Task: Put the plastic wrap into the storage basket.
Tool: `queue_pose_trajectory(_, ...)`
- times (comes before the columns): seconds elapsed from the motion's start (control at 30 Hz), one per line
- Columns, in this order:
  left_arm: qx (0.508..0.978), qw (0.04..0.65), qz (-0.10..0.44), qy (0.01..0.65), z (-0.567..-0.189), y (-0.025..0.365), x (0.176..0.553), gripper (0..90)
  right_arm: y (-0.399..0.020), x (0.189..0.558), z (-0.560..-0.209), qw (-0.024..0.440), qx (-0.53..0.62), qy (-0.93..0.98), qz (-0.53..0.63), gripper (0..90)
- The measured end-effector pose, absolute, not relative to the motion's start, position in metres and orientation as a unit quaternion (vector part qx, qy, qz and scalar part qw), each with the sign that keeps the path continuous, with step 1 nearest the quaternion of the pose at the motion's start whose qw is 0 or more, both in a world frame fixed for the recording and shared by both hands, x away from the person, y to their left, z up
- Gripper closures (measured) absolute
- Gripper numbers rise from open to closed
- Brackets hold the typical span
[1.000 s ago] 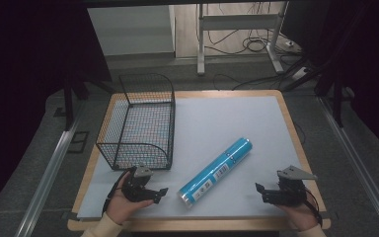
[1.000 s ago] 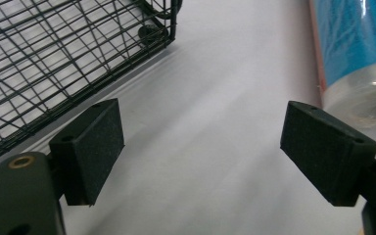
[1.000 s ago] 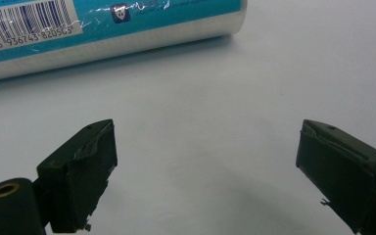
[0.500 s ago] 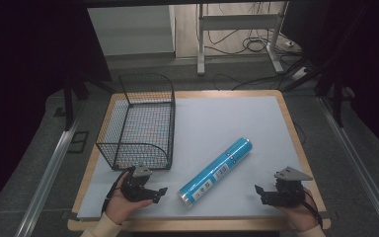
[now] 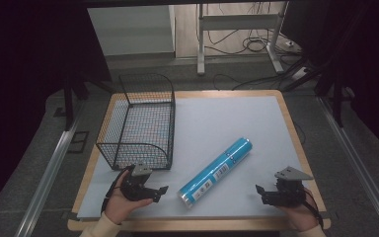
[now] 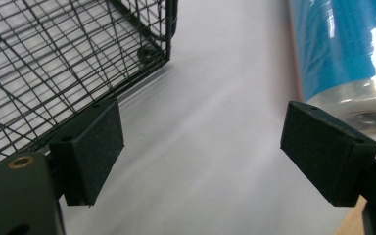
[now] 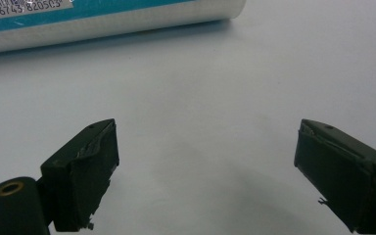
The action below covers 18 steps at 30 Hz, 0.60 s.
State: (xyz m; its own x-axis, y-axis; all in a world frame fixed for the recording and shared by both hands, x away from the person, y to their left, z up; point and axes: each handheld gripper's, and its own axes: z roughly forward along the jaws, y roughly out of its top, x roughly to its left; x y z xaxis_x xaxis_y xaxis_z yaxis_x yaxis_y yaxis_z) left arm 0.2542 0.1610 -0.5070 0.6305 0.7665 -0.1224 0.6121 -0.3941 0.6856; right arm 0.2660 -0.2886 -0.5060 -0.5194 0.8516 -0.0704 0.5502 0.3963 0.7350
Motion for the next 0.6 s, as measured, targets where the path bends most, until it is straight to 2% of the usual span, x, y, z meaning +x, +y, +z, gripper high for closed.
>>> queue_pose_trajectory(0.6, 0.832, 0.378, 0.105, 0.391, -0.475, 0.147, 0.25, 15.6, -0.29, 0.266, -0.506, 0.228, 0.441, 0.803, 0.329, 10.3)
